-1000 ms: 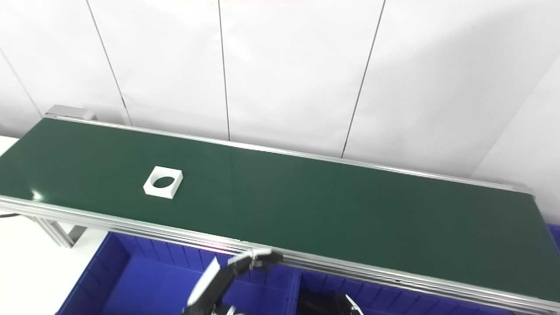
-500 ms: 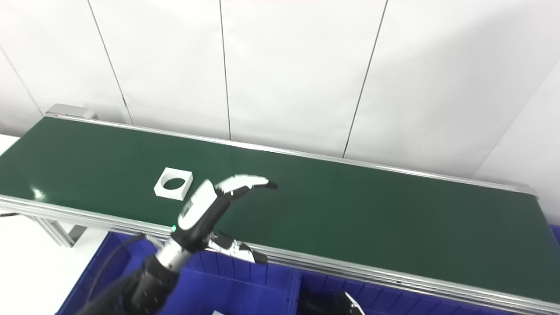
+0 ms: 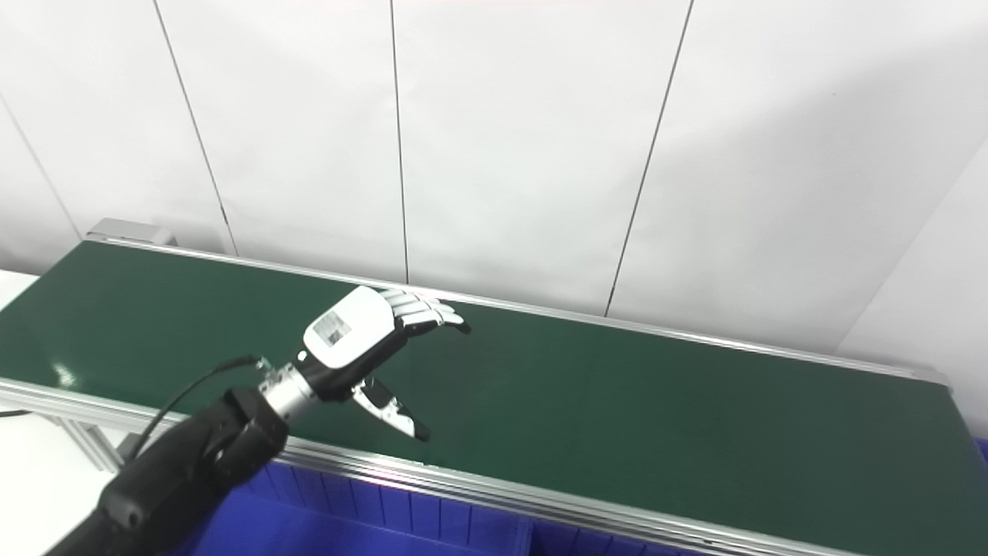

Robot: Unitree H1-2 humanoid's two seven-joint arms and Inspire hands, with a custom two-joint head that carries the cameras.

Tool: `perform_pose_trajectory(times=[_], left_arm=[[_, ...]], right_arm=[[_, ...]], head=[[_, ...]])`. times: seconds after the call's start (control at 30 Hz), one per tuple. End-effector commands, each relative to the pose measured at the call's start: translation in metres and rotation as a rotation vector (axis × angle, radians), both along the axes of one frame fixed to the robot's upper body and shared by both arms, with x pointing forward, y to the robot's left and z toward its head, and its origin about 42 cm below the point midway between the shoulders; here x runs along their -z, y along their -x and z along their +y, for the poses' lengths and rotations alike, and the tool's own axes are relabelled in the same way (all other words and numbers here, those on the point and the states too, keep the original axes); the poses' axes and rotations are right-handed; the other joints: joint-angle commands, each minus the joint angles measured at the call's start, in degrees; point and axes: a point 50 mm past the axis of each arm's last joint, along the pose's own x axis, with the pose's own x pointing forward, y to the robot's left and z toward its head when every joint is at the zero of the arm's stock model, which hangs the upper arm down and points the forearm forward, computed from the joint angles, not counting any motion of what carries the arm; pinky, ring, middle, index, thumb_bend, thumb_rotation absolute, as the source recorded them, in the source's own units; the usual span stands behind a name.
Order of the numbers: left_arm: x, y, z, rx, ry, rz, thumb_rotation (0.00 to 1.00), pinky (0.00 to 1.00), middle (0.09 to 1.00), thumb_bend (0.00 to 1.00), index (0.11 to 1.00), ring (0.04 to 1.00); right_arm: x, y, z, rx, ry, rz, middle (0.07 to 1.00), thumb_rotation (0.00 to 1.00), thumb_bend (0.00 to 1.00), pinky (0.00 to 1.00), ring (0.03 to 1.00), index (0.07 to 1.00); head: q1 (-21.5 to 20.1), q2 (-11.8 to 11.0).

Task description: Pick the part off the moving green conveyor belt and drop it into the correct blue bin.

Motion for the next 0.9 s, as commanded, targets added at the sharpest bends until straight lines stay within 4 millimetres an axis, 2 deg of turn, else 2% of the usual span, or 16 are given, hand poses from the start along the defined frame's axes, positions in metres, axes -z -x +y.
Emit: perform_pose_trajectory(times=[0.0, 0.23, 0.37, 0.7, 0.87], left_arm=[[-0.026, -0.021, 0.01, -0.017, -0.045, -0.056, 0.29, 0.74, 0.772, 0.99, 0.75, 0.766], [-0.023, -0.043, 0.025, -0.071, -0.135, -0.004, 0.19, 0.72, 0.766, 1.0, 0.752, 0.754], [-0.02, -0.053, 0.03, -0.087, -0.159, 0.032, 0.17, 0.71, 0.762, 1.0, 0.757, 0.741], [-0.01, -0.062, 0.023, -0.127, -0.191, 0.161, 0.01, 0.69, 0.777, 1.0, 0.798, 0.748], [-0.002, -0.064, 0.014, -0.143, -0.216, 0.19, 0.02, 0.66, 0.773, 1.0, 0.794, 0.735]], right_arm=[[-0.008, -0.006, 0.001, -0.004, -0.03, -0.063, 0.863, 0.99, 0.88, 0.86, 0.88, 0.863], [-0.008, -0.006, 0.002, -0.006, -0.024, -0.065, 0.864, 0.99, 0.87, 0.87, 0.88, 0.863], [-0.008, -0.006, 0.002, -0.007, -0.024, -0.065, 0.863, 1.0, 0.87, 0.87, 0.88, 0.865], [-0.008, -0.005, 0.002, -0.006, -0.027, -0.064, 0.865, 1.0, 0.89, 0.87, 0.885, 0.865], [-0.008, -0.005, 0.003, -0.01, -0.033, -0.063, 0.867, 0.99, 0.88, 0.88, 0.887, 0.866]], head=[[0.0, -0.1], [0.0, -0.1], [0.1, 0.1], [0.1, 0.5], [0.0, 0.7]])
